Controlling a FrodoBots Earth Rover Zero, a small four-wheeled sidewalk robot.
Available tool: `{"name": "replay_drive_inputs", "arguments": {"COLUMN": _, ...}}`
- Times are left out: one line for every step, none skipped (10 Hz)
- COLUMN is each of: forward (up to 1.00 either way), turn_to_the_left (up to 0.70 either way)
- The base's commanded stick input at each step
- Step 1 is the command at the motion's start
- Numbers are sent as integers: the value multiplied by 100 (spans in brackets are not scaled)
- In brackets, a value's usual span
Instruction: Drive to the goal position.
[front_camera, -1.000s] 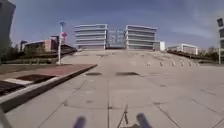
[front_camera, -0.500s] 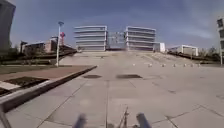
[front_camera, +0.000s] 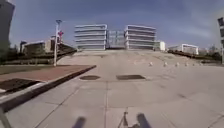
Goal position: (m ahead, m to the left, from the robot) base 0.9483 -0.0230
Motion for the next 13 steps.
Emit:
{"name": "replay_drive_inputs", "arguments": {"forward": 70, "turn_to_the_left": 0}}
{"name": "replay_drive_inputs", "arguments": {"forward": 70, "turn_to_the_left": 0}}
{"name": "replay_drive_inputs", "arguments": {"forward": 70, "turn_to_the_left": 0}}
{"name": "replay_drive_inputs", "arguments": {"forward": 70, "turn_to_the_left": 0}}
{"name": "replay_drive_inputs", "arguments": {"forward": 70, "turn_to_the_left": 0}}
{"name": "replay_drive_inputs", "arguments": {"forward": 70, "turn_to_the_left": 0}}
{"name": "replay_drive_inputs", "arguments": {"forward": 70, "turn_to_the_left": 3}}
{"name": "replay_drive_inputs", "arguments": {"forward": 70, "turn_to_the_left": 5}}
{"name": "replay_drive_inputs", "arguments": {"forward": 70, "turn_to_the_left": 8}}
{"name": "replay_drive_inputs", "arguments": {"forward": 70, "turn_to_the_left": 10}}
{"name": "replay_drive_inputs", "arguments": {"forward": 70, "turn_to_the_left": 13}}
{"name": "replay_drive_inputs", "arguments": {"forward": 70, "turn_to_the_left": 35}}
{"name": "replay_drive_inputs", "arguments": {"forward": 70, "turn_to_the_left": 35}}
